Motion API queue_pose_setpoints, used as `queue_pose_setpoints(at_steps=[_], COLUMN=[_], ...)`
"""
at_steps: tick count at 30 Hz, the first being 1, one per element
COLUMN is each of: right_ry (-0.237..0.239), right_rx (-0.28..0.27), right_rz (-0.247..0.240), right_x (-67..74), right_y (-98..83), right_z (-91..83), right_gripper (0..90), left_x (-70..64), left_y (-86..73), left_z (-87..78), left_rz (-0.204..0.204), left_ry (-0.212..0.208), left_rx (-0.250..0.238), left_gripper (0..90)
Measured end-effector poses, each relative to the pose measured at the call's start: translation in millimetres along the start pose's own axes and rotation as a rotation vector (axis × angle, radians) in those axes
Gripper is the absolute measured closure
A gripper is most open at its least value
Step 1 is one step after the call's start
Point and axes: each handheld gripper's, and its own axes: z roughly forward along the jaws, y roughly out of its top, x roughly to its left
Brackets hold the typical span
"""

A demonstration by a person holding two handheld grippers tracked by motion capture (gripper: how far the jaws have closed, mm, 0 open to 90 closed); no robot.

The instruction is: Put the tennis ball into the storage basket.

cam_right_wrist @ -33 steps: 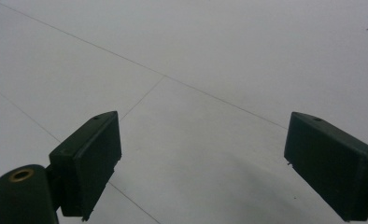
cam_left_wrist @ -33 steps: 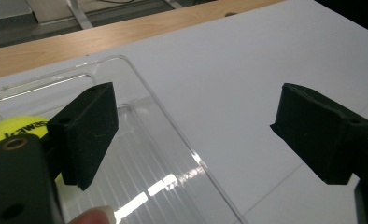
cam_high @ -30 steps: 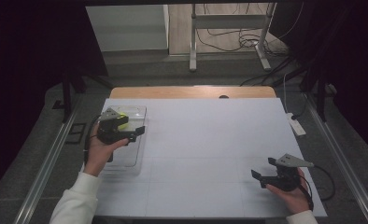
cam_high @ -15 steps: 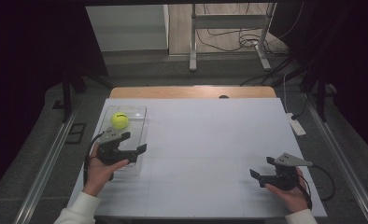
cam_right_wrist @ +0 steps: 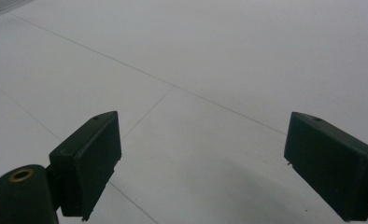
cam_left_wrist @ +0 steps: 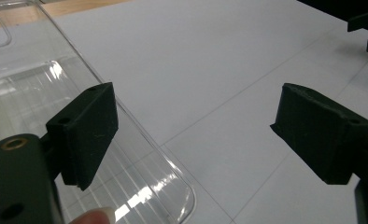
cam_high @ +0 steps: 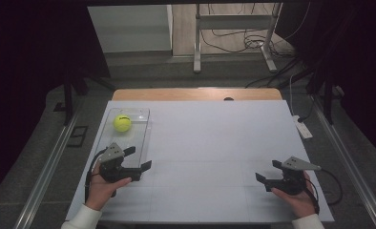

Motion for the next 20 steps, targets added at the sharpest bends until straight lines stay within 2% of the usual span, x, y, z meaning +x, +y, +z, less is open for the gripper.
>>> queue_pose_setpoints(at_steps=[7, 20], right_ry=[0.007, 0.009], right_rx=[-0.018, -0.033], right_rz=[-0.01, -0.014], right_x=[1.2, 1.1], right_y=[1.3, 2.4], right_z=[-2.2, -3.4], right_gripper=[11.3, 11.4], left_x=[2.1, 5.4], left_y=[-5.3, -5.6], left_z=[2.5, 4.9], left_rz=[-0.017, -0.015], left_ry=[-0.004, 0.01], left_rx=[0.011, 0.018], left_gripper=[14.5, 14.5])
